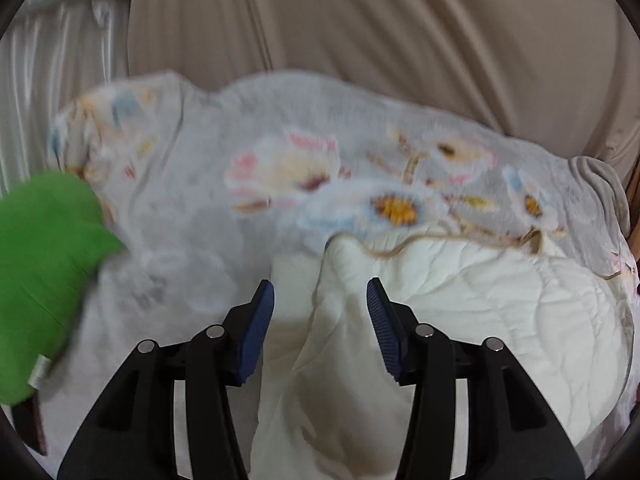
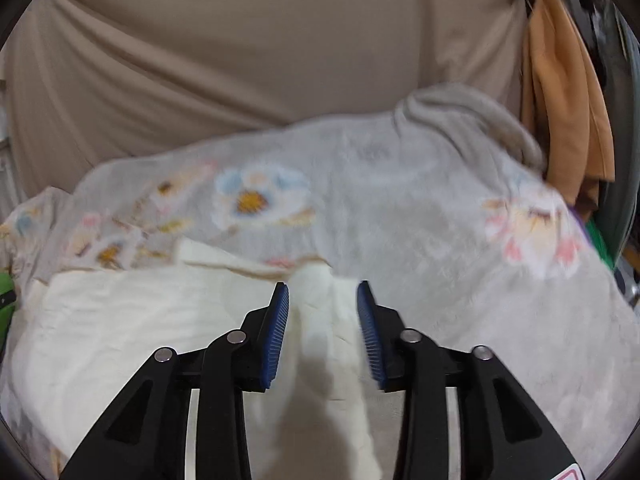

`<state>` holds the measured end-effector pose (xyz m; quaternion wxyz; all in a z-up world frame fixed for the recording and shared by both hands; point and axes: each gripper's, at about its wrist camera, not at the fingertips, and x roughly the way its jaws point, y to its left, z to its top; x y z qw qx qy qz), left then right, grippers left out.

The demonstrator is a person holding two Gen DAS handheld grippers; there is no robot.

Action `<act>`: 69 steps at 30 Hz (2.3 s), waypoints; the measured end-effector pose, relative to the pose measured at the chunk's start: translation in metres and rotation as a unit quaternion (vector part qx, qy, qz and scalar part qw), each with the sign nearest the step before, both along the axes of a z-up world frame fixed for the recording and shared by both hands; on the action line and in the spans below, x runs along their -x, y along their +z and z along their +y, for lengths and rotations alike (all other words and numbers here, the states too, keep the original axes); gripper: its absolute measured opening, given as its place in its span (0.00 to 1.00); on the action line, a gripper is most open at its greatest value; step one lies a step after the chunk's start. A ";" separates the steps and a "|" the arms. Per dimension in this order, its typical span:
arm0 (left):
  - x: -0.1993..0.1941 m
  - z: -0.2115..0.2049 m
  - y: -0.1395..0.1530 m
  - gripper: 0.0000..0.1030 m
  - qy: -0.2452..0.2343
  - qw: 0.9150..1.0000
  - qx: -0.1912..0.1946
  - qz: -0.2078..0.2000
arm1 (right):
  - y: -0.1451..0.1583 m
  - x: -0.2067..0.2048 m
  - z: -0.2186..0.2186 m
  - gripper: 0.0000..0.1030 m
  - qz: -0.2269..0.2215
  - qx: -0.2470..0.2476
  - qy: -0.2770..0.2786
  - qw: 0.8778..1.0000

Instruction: Fold large clothes

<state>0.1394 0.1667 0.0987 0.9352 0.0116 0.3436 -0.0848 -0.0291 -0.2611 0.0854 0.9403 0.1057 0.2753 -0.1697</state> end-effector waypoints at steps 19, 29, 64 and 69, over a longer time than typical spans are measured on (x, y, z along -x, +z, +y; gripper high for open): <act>-0.074 -0.082 -0.074 0.63 -0.057 0.995 -0.051 0.067 | -0.056 -0.105 0.041 0.15 0.114 -0.009 0.139 0.984; -0.106 -0.088 -0.099 0.71 -0.046 0.994 -0.057 0.078 | -0.087 -0.125 0.001 0.14 0.134 -0.040 0.096 0.986; 0.000 -0.054 -0.071 0.85 -0.051 0.996 -0.069 0.037 | -0.078 -0.174 0.166 0.11 0.161 -0.020 0.195 0.967; -0.010 -0.052 -0.076 0.86 -0.046 0.996 -0.053 0.053 | -0.065 -0.185 0.160 0.15 0.160 -0.053 0.193 0.966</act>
